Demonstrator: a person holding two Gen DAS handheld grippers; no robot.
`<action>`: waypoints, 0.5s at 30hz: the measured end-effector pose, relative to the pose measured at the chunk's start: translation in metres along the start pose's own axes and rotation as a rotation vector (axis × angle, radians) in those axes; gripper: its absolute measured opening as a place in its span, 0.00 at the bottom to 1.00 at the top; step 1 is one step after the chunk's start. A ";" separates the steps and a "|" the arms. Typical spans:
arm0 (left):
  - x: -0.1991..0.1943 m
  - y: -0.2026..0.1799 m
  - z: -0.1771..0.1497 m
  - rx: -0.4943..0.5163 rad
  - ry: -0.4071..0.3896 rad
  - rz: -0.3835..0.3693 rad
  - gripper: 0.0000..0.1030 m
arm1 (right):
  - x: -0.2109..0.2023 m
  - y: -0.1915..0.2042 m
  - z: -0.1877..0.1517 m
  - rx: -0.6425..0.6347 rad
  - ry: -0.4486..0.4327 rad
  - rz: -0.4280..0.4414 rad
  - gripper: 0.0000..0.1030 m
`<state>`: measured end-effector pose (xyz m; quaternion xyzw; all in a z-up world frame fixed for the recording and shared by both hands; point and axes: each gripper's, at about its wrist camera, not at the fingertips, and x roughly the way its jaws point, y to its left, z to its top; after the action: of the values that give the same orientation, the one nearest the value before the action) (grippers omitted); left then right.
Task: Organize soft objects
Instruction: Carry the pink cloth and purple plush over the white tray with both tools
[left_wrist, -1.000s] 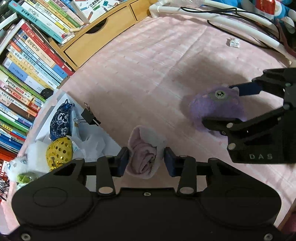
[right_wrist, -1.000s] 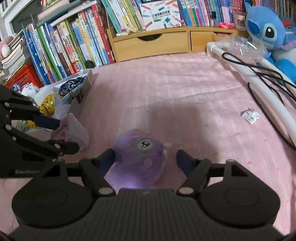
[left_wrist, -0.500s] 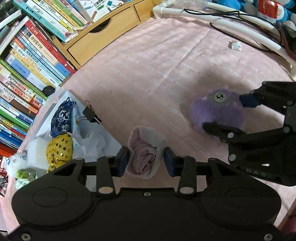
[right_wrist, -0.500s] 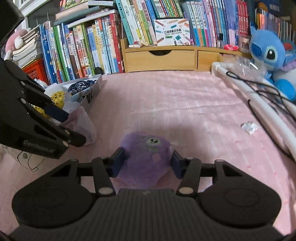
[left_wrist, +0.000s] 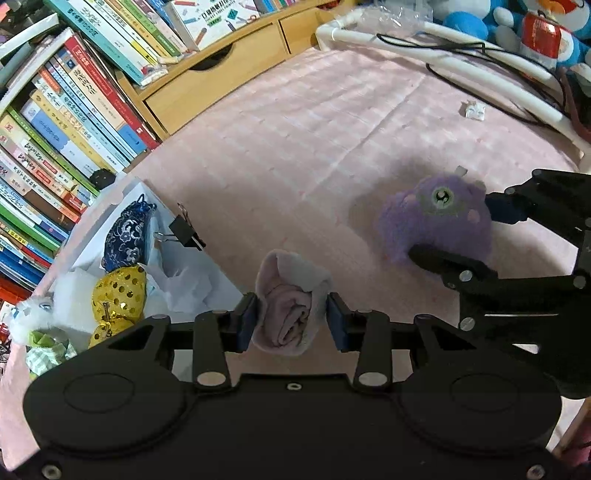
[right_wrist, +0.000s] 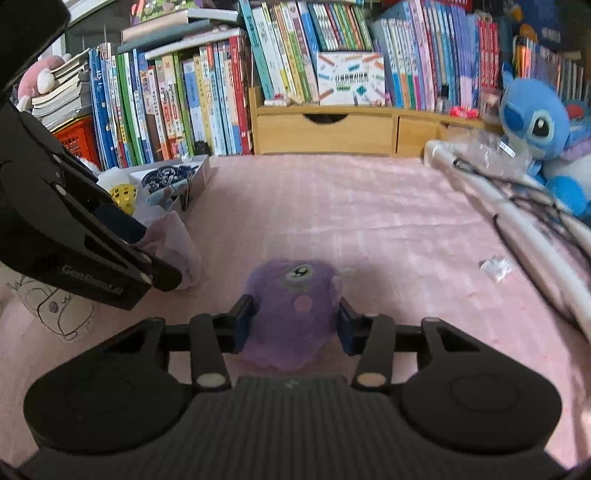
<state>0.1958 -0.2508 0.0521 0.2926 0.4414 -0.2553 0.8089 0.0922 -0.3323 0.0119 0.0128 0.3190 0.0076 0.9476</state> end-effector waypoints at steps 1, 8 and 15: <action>-0.002 0.000 0.000 -0.003 -0.008 0.003 0.37 | -0.003 0.000 0.002 0.000 -0.009 -0.003 0.49; -0.019 0.003 -0.003 -0.026 -0.060 0.014 0.37 | -0.018 -0.004 0.011 0.011 -0.050 -0.023 0.49; -0.040 0.008 -0.007 -0.058 -0.106 0.008 0.37 | -0.027 -0.005 0.020 0.020 -0.075 -0.039 0.49</action>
<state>0.1781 -0.2341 0.0851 0.2568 0.4042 -0.2543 0.8402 0.0827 -0.3386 0.0444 0.0163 0.2834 -0.0143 0.9588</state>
